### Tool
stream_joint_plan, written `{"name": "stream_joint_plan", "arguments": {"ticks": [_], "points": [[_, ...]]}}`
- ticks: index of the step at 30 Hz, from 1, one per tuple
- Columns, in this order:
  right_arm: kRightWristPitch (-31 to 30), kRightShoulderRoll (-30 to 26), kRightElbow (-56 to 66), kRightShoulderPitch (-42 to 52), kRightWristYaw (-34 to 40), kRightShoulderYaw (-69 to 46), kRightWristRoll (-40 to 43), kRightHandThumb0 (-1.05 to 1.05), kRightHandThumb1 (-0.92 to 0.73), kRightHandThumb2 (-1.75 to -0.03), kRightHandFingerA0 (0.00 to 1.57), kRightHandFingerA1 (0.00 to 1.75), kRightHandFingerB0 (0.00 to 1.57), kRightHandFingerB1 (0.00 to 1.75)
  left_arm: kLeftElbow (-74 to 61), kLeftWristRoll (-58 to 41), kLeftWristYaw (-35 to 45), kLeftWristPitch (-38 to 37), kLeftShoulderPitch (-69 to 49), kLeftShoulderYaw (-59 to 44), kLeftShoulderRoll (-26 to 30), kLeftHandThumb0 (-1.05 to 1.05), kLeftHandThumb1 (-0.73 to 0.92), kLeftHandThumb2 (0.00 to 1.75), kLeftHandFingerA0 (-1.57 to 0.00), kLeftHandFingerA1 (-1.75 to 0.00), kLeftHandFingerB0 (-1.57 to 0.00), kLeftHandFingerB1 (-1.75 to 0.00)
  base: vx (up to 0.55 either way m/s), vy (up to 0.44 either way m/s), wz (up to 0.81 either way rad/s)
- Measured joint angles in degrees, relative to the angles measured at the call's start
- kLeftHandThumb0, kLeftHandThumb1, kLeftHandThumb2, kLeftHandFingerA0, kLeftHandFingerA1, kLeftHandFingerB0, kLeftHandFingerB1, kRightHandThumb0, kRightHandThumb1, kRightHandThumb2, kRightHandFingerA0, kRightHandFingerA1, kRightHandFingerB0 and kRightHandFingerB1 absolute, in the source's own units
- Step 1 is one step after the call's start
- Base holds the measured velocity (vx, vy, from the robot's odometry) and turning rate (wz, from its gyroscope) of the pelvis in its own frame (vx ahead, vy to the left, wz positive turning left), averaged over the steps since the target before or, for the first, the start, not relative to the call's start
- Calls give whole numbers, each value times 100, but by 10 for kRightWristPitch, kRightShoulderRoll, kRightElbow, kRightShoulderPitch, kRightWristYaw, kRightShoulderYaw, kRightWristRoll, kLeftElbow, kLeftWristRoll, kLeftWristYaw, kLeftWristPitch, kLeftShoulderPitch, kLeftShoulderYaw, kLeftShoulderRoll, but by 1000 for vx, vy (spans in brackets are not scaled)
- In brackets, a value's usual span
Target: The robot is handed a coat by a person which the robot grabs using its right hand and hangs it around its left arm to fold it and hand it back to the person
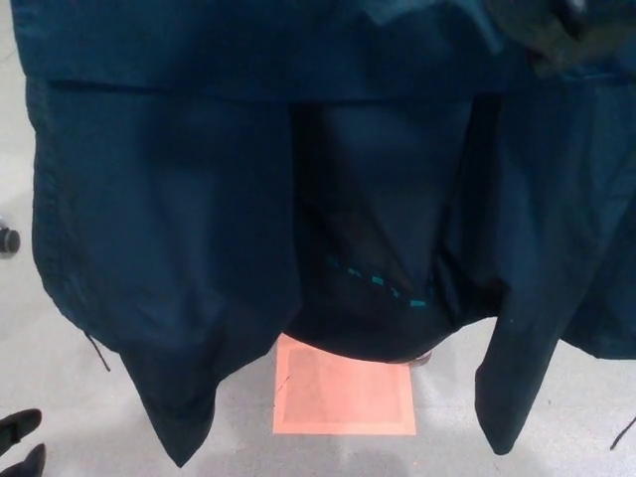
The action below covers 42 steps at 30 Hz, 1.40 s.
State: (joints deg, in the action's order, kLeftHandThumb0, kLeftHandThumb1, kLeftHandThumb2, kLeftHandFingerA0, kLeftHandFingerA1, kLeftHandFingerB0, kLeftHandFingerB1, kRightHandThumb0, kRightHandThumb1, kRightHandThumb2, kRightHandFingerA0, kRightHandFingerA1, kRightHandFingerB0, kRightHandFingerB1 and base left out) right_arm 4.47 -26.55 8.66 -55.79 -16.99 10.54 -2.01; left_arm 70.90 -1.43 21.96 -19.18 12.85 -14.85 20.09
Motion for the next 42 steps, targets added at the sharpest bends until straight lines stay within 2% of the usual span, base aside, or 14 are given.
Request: {"name": "stream_joint_plan", "arguments": {"ticks": [1,2,3,17,18,19,27,28,33,34,35,40,41,42], "points": [[-5,-1,-25,-19,-6,12,-6,-87,-75,-110,0,13,0,13,-1,0,0,0,0,0,0,-34,61,114,0,-48,0,-47,0,0,0],[-10,-2,-49,-36,-12,24,-13,-86,-74,-110,0,15,0,14,-1,0,0,0,0,1,0,-64,92,71,-11,-31,-11,-30,0,0,0],[-13,-2,-66,-47,-16,32,-17,-85,-72,-109,0,16,0,16,-1,0,0,0,0,1,0,-67,73,105,-3,-40,-3,-37,0,0,0],[-61,1,-375,-192,-128,187,-85,-92,-56,-87,0,0,0,0,-7,-6,12,0,0,-4,0,-34,60,113,0,-47,0,-49,0,0,0],[-64,2,-388,-195,-140,191,-85,-94,-55,-88,0,0,0,0,-7,-7,12,0,0,-4,0,-66,91,67,-19,-33,-5,-27,0,0,0],[-68,3,-400,-198,-152,194,-85,-94,-69,-62,0,0,0,0,-7,-8,13,0,1,-4,0,-34,60,112,0,-49,0,-48,0,0,0],[-96,10,-455,-211,-233,196,-74,-95,-58,-96,0,0,0,1,-9,-12,18,0,3,-5,0,-71,74,104,-7,-44,-4,-40,0,0,0],[-101,12,-461,-214,-243,195,-70,-98,-65,-101,0,0,0,0,-9,-12,18,0,3,-4,0,-34,62,115,0,-48,0,-47,0,0,0],[-118,15,-486,-225,-292,185,-57,-97,-61,-97,0,0,0,0,-9,-12,18,0,3,-1,0,-74,72,104,-12,-47,0,-36,0,0,0],[-124,15,-493,-230,-305,182,-53,-96,-62,-97,0,0,0,0,-9,-12,18,0,3,-1,0,-67,90,67,-16,-33,-10,-26,0,0,0],[-129,16,-499,-234,-316,179,-50,-98,-63,-102,0,3,0,0,-9,-12,19,0,3,-1,0,-35,59,112,0,-48,0,-48,0,0,0],[-150,18,-528,-258,-367,165,-39,-96,-57,-93,0,1,0,0,-9,-14,22,0,3,-1,0,-35,58,112,0,-47,0,-47,0,0,0],[-154,19,-535,-264,-378,162,-38,-91,-69,-61,0,0,0,0,-9,-14,23,0,3,0,0,-70,89,66,-23,-34,-19,-31,0,0,0],[-155,19,-537,-267,-382,162,-38,-97,-61,-99,0,5,0,0,-9,-14,23,0,3,0,0,-71,89,67,-24,-33,-21,-30,0,0,0]]}}
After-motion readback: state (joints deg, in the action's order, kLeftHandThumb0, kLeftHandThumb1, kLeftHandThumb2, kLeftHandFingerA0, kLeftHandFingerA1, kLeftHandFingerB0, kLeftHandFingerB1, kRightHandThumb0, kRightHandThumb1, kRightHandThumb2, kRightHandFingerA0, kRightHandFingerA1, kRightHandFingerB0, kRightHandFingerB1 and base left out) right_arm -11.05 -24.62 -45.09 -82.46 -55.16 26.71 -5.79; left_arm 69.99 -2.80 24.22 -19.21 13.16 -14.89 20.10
